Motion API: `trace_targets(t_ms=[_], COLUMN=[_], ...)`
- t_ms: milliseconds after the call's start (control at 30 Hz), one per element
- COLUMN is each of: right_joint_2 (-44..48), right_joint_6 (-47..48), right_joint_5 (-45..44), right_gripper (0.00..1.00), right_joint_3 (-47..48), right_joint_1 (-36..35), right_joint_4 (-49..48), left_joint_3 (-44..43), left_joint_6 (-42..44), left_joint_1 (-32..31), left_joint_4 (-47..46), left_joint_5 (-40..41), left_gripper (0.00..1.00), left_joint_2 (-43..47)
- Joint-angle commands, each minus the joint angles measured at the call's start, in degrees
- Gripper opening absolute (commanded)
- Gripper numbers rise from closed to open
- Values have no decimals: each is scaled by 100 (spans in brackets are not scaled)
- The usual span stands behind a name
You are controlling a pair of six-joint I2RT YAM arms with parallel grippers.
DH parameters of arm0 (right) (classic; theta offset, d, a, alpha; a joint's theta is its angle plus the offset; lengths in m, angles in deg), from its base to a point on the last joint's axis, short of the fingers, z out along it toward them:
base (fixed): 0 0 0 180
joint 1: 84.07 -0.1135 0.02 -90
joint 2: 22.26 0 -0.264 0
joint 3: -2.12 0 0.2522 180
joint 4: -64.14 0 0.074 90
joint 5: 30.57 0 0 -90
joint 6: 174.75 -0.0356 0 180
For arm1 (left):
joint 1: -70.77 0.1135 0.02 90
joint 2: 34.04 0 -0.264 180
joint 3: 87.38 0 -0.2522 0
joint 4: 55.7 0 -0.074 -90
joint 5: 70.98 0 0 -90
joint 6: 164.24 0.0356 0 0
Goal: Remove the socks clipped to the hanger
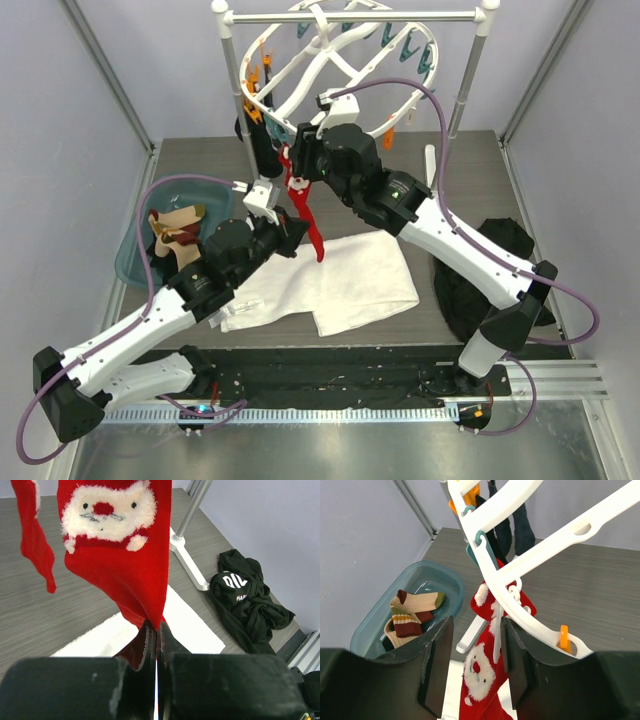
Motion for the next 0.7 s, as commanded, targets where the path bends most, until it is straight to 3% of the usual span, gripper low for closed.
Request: trace_targets(t_ms=[0, 500, 667], right_joint_2=[135, 470, 443], right_joint_6=[-64, -73, -134], right_joint_5=[-440, -775, -968], right_gripper=[50, 51, 58], right_joint_3=[288, 25, 7], right_joint_1=[-31, -40, -49], right_joint_4=[70, 272, 299], left_joint_3=[-67, -137, -111], left_joint_6=[68, -73, -91], left_joint_1=[-31, -31, -31], left_joint_4=[-118, -135, -144], left_joint_5=[103, -38, -64], left_gripper=[0, 0, 0], left_joint_2=[60, -63, -37])
